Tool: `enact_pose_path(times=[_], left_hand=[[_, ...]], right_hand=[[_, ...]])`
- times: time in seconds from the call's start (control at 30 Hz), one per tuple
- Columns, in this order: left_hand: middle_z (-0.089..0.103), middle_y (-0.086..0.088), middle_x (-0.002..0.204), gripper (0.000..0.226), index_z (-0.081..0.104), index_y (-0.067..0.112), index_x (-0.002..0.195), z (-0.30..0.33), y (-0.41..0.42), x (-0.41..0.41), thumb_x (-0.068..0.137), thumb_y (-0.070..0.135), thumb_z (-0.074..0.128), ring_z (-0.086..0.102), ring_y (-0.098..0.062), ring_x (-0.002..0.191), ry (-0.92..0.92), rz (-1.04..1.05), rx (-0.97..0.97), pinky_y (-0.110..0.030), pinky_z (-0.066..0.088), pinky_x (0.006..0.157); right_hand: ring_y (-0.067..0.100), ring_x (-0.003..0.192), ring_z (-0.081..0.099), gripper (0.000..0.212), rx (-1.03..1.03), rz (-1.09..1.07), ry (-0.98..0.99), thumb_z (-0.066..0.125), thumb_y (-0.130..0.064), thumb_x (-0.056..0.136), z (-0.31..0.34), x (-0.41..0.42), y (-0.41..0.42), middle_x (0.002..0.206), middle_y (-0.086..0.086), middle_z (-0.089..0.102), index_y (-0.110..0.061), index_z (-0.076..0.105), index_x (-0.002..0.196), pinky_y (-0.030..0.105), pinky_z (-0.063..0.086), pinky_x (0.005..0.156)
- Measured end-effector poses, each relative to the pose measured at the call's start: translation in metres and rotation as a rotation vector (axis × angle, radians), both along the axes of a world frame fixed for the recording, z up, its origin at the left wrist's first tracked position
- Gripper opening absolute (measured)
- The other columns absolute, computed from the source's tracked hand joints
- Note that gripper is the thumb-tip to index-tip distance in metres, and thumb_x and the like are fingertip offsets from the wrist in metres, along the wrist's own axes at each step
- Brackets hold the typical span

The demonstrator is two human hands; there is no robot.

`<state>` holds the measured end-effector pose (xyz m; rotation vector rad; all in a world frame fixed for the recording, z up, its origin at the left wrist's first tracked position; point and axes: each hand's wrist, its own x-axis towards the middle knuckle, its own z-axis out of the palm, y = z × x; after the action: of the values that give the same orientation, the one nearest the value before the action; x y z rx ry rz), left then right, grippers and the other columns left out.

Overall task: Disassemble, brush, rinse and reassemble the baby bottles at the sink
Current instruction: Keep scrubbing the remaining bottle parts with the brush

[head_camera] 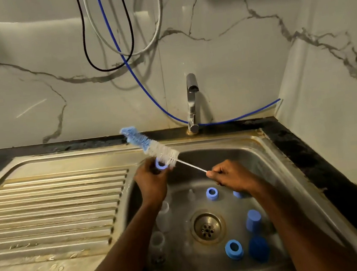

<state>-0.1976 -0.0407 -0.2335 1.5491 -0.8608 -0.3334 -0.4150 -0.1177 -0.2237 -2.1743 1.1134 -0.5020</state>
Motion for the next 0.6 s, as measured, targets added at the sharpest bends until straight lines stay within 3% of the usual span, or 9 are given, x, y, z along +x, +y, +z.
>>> enact_pose_path(times=[0.1,0.27,0.37,0.5,0.6], left_hand=[[0.07,0.01,0.094,0.039,0.07,0.014,0.109,0.001,-0.002,-0.009,0.074,0.011,0.087,0.065,0.005,0.086,-0.012,0.001,-0.011,-0.019,0.054,0.08],[0.072,0.005,0.101,0.037,0.069,0.015,0.111,0.01,0.002,0.012,0.078,0.009,0.084,0.068,-0.004,0.093,0.15,0.116,-0.153,-0.014,0.053,0.077],[0.072,0.005,0.102,0.038,0.069,0.014,0.112,0.006,0.004,0.015,0.077,0.009,0.085,0.068,-0.002,0.093,0.09,0.059,-0.126,-0.02,0.056,0.082],[0.072,0.009,0.1,0.043,0.068,0.02,0.109,0.003,0.0,-0.002,0.073,0.007,0.087,0.068,0.004,0.092,-0.025,-0.084,-0.117,-0.013,0.053,0.083],[0.071,0.01,0.1,0.04,0.067,0.022,0.109,0.006,-0.003,-0.003,0.076,0.008,0.085,0.068,0.004,0.094,0.055,-0.036,-0.159,-0.015,0.054,0.083]], right_hand=[[0.001,0.047,0.041,0.042,-0.029,-0.001,-0.021,0.057,-0.032,0.1,0.002,0.017,0.009,0.054,-0.003,0.049,-0.011,0.059,0.063,0.016,0.035,0.051],[0.001,0.048,0.043,0.043,-0.019,-0.071,-0.131,0.057,-0.032,0.1,0.001,0.003,-0.003,0.048,-0.011,0.049,-0.012,0.059,0.062,0.017,0.037,0.054],[0.004,0.052,0.046,0.043,0.052,-0.011,-0.118,0.057,-0.031,0.101,-0.002,0.001,0.0,0.052,-0.007,0.052,-0.014,0.059,0.061,0.025,0.041,0.06],[0.0,0.047,0.043,0.042,-0.015,-0.047,-0.167,0.057,-0.03,0.101,0.001,0.024,0.011,0.049,-0.01,0.05,-0.015,0.057,0.061,0.016,0.037,0.054],[0.001,0.047,0.042,0.044,-0.04,-0.065,-0.175,0.057,-0.034,0.101,0.003,0.022,0.008,0.048,-0.011,0.049,-0.018,0.056,0.059,0.016,0.036,0.051]])
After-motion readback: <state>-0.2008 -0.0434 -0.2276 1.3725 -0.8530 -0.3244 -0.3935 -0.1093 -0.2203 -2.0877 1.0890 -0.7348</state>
